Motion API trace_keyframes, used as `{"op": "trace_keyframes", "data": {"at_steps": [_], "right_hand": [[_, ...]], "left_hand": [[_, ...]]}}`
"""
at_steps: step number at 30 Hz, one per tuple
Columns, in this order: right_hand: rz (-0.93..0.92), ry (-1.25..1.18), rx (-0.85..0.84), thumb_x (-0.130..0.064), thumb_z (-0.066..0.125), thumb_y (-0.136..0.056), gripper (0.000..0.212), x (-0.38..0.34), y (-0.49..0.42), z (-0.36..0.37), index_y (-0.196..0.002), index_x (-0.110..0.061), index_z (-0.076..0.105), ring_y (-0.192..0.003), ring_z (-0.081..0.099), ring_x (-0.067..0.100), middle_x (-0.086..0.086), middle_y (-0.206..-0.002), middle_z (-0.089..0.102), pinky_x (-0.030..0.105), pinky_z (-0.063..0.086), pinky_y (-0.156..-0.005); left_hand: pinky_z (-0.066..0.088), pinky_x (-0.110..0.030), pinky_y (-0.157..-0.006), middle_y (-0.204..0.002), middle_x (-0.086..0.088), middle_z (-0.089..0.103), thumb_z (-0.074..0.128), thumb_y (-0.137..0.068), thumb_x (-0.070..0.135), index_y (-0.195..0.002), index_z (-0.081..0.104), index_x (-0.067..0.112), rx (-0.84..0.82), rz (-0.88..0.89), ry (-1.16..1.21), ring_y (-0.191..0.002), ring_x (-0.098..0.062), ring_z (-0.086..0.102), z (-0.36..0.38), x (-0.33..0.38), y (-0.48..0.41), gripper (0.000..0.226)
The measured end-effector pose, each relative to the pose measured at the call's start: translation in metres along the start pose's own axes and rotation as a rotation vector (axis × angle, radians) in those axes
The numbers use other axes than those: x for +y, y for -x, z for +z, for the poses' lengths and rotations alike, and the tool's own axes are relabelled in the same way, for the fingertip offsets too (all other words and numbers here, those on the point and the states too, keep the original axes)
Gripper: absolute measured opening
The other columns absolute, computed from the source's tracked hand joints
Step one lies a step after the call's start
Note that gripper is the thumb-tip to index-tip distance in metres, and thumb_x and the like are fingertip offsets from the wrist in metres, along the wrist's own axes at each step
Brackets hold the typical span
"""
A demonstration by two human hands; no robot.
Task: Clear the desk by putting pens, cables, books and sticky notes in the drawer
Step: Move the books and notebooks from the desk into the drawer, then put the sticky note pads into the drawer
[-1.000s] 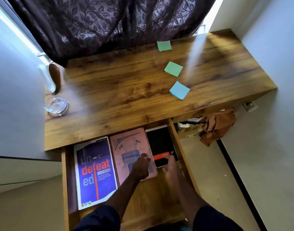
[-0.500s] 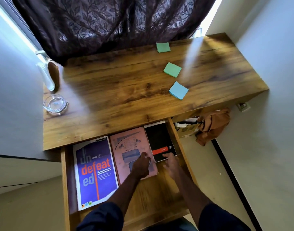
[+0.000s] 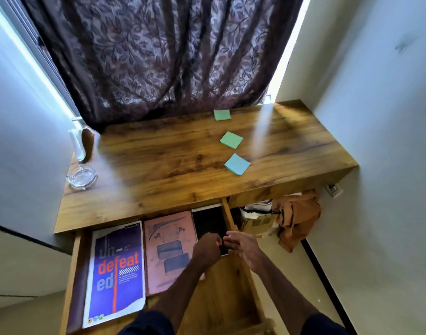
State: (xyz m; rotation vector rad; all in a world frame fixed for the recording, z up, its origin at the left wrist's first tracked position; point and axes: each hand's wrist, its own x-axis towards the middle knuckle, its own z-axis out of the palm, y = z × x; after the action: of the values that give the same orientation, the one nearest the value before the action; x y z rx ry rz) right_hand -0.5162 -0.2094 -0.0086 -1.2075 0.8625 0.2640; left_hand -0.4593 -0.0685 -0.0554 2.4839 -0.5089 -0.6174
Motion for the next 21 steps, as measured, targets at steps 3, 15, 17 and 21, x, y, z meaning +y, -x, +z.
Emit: {"op": "trace_keyframes", "data": {"at_steps": [3, 15, 17, 21], "right_hand": [[-0.018, 0.0, -0.048, -0.01, 0.058, -0.098, 0.022, -0.02, 0.001, -0.046, -0.116, -0.004, 0.068, -0.091, 0.073, 0.025, 0.015, -0.101, 0.077, 0.039, 0.055, -0.082], [-0.036, 0.093, -0.063, -0.016, 0.07, -0.088, 0.015, -0.103, 0.017, -0.227, -0.097, -0.007, 0.078, -0.078, 0.072, 0.023, 0.012, -0.091, 0.078, 0.027, 0.053, -0.061], [-0.053, 0.117, -0.068, -0.011, 0.064, -0.092, 0.015, -0.12, 0.016, -0.236, -0.098, -0.007, 0.076, -0.073, 0.073, 0.02, 0.011, -0.089, 0.078, 0.027, 0.055, -0.056], [-0.112, 0.137, -0.126, -0.005, 0.057, -0.094, 0.018, -0.151, 0.009, -0.243, -0.104, -0.004, 0.073, -0.072, 0.072, 0.02, 0.01, -0.085, 0.078, 0.031, 0.053, -0.062]], "left_hand": [[0.053, -0.03, -0.069, -0.094, 0.002, 0.071, 0.057, -0.087, 0.016, -0.095, 0.073, 0.021, 0.048, -0.034, 0.064, -0.086, -0.017, 0.066, 0.008, 0.048, -0.008, 0.018], [0.061, -0.038, -0.081, -0.09, 0.01, 0.072, 0.056, -0.086, 0.026, -0.092, 0.072, 0.027, 0.221, -0.091, 0.157, -0.085, -0.008, 0.069, 0.06, 0.222, -0.049, 0.017], [0.061, -0.037, -0.08, -0.091, 0.012, 0.071, 0.06, -0.087, 0.024, -0.09, 0.072, 0.028, 0.246, -0.112, 0.142, -0.084, -0.005, 0.067, 0.05, 0.238, -0.054, 0.013], [0.054, -0.031, -0.083, -0.1, 0.011, 0.071, 0.062, -0.086, 0.02, -0.091, 0.071, 0.025, 0.293, -0.185, 0.098, -0.094, -0.01, 0.065, 0.026, 0.249, -0.07, 0.012]]}}
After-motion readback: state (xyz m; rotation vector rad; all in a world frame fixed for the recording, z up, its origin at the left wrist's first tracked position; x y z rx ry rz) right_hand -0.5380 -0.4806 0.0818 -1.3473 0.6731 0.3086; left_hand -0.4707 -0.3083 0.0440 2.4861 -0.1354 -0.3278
